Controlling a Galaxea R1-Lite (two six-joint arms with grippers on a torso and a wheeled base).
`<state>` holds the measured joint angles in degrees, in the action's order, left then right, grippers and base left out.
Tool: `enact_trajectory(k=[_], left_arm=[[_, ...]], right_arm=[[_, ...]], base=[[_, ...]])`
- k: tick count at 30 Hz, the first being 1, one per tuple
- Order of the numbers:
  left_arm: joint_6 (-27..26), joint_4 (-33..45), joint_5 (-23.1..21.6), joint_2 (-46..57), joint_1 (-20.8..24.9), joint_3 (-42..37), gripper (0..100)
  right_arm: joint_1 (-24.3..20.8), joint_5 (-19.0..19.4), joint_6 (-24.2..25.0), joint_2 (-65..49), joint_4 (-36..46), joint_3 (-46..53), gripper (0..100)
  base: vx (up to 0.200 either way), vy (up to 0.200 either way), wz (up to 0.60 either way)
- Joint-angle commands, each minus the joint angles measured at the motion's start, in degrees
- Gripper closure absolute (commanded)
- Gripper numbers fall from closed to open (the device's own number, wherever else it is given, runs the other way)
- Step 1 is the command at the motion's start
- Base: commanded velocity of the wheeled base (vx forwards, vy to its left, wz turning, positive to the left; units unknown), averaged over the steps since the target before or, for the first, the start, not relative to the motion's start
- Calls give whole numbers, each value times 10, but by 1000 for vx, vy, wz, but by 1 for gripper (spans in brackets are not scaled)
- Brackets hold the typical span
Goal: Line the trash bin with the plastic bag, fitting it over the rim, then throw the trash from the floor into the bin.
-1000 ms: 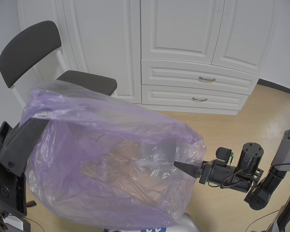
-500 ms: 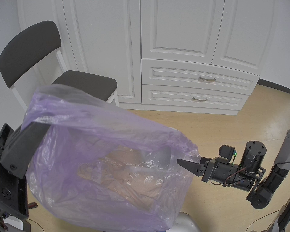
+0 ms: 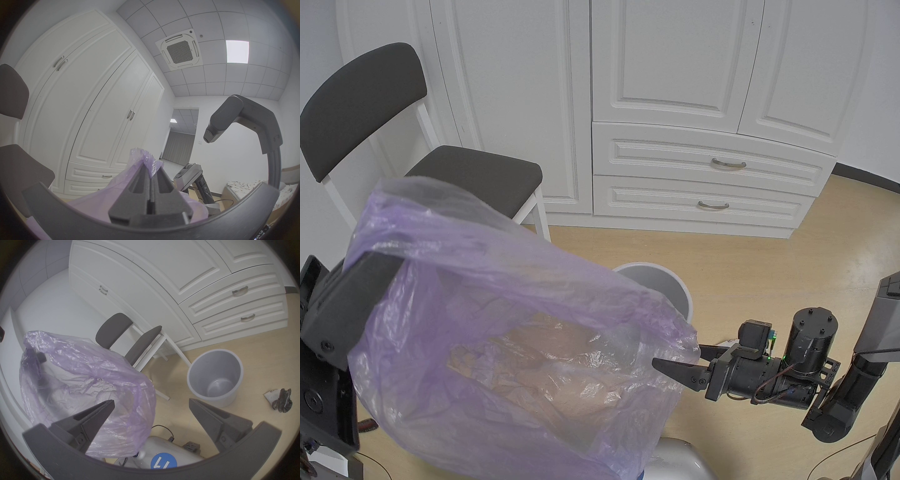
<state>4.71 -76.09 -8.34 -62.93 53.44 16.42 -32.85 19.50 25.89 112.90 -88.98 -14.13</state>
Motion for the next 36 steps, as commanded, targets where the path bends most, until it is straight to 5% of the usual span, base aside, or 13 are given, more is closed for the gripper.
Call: enact_trajectory(k=[1, 16, 17, 36], left_arm=[[0, 0, 0, -1, 0, 0, 100], [0, 0, -1, 2, 4, -5, 100], [0, 0, -1, 3, 4, -5, 100], [3, 11, -1, -26, -4, -22, 100]], right_arm=[[-11, 0, 1, 19, -7, -5, 0], [-24, -25, 7, 34, -10, -16, 0], [-24, -25, 7, 33, -10, -17, 100], [31, -28, -6, -33, -10, -16, 100]], base=[[0, 0, 0], [0, 0, 0], [0, 0, 0], [0, 0, 0]])
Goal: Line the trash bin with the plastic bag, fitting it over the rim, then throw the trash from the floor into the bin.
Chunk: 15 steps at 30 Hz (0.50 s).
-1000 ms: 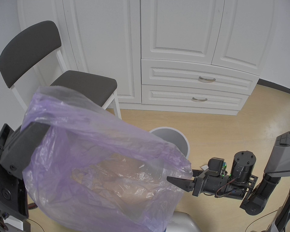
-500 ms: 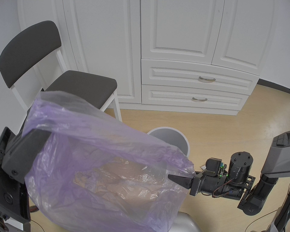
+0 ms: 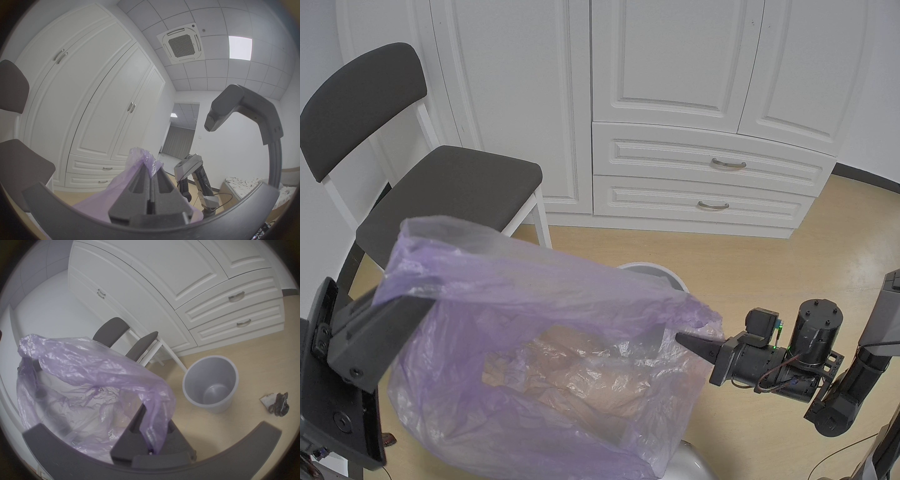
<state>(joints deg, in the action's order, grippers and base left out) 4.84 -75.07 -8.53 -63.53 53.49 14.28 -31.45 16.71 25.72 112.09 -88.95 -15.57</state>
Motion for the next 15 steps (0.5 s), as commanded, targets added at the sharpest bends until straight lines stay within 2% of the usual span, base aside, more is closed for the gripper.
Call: enact_trajectory(k=[1, 6, 11, 15], left_arm=[[2, 2, 2, -28, -7, 1, 100], [-1, 5, 5, -85, -46, -7, 100], [1, 5, 6, -130, -66, -6, 100], [1, 6, 6, -161, -84, -7, 100]], right_arm=[[23, 0, -7, -32, -10, -3, 100], [44, 1, -8, -70, 4, -6, 100], [60, 1, -8, -127, 90, -33, 100], [77, -1, -8, -224, 264, -85, 100]], base=[[0, 0, 0], [0, 0, 0], [0, 0, 0], [0, 0, 0]])
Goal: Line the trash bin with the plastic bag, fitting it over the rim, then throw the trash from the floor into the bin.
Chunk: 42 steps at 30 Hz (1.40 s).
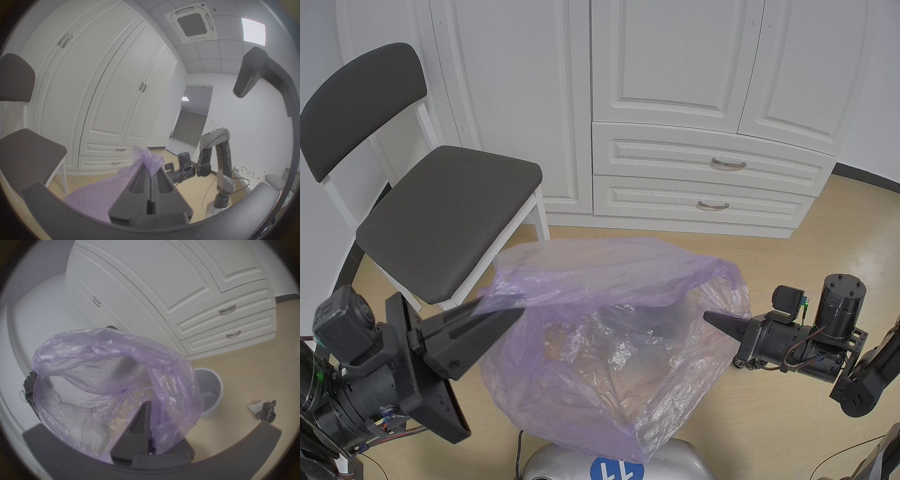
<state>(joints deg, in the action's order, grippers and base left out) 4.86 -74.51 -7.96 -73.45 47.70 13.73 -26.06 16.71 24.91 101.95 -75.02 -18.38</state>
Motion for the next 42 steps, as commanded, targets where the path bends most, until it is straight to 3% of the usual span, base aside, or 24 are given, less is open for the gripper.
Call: enact_trajectory(k=[1, 2, 4, 7, 13, 18, 19, 22, 24, 25, 27, 31, 34, 42], left_arm=[[1, 0, 1, -69, -31, -1, 100], [1, 0, 1, -70, -31, -1, 100], [1, 0, 1, -92, -43, 0, 100], [1, 0, 1, -114, -51, 0, 100], [1, 0, 3, -156, -54, -1, 100], [-7, -8, 15, -189, -48, -6, 100], [-13, -8, 25, -193, -45, -7, 100], [-19, -8, 30, -195, -43, -7, 100], [-20, -8, 30, -194, -45, -6, 100], [-20, -8, 30, -194, -45, -6, 100], [-21, -8, 37, -190, -53, -5, 100], [-46, -8, 43, -179, -65, -7, 100], [-61, -5, 44, -169, -66, -12, 100], [-65, -3, 68, -174, -76, -7, 100]], right_arm=[[26, -4, 1, -143, 162, -69, 100], [26, -5, 1, -146, 168, -71, 100], [26, -27, 1, -199, 286, -114, 100], [22, -48, 1, -237, 373, -150, 100], [12, -89, 1, -274, 418, -177, 100], [-50, -125, -10, -336, 477, -185, 100], [-88, -156, -35, -366, 532, -195, 100], [-131, -228, -80, -384, 599, -203, 100], [-142, -275, -122, -383, 609, -194, 100], [-142, -278, -126, -383, 610, -193, 100], [-135, -328, -208, -374, 604, -156, 100], [-124, -353, -289, -388, 595, -115, 100], [-120, -357, -323, -401, 596, -97, 100], [-46, -358, -423, -408, 601, -59, 100]], base=[[0, 0, 0], [0, 0, 0], [0, 0, 0], [0, 0, 0], [0, 0, 0], [0, 0, 0], [0, 0, 0], [0, 0, 0], [0, 0, 0], [0, 0, 0], [0, 0, 0], [0, 0, 0], [0, 0, 0], [0, 0, 0]])
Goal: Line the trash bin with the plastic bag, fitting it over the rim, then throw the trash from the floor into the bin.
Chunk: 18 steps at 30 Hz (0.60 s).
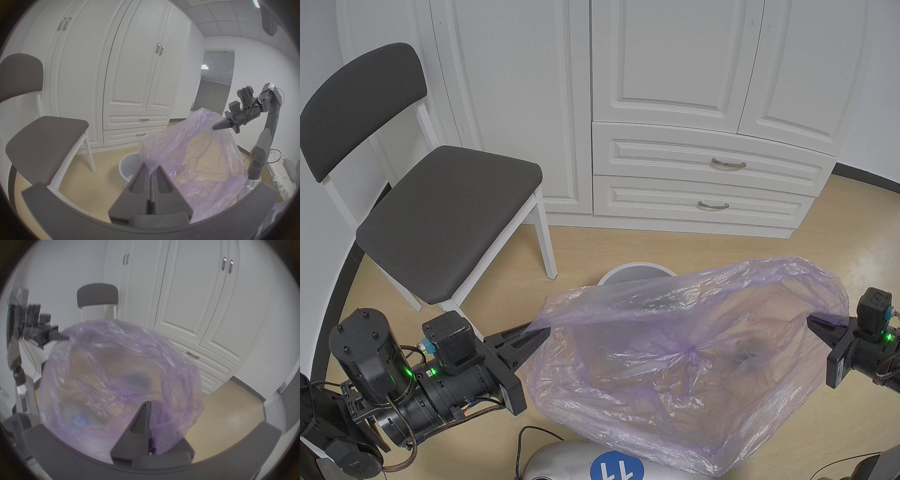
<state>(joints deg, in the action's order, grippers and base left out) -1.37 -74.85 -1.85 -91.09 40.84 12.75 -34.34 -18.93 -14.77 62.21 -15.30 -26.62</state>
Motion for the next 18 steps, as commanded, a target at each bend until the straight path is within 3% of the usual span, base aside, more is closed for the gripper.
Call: enact_trajectory(k=[1, 10, 18], left_arm=[[-4, 1, 7, 2, -8, 3, 100], [-18, 1, 0, 2, -74, 6, 100], [-20, 2, 0, -1, -94, 6, 100]], right_arm=[[40, -1, -33, -10, 4, 27, 100], [71, 1, -64, -1, 5, 40, 100], [89, 5, -113, -7, 40, 51, 100]], base=[[0, 0, 0], [0, 0, 0], [0, 0, 0]])
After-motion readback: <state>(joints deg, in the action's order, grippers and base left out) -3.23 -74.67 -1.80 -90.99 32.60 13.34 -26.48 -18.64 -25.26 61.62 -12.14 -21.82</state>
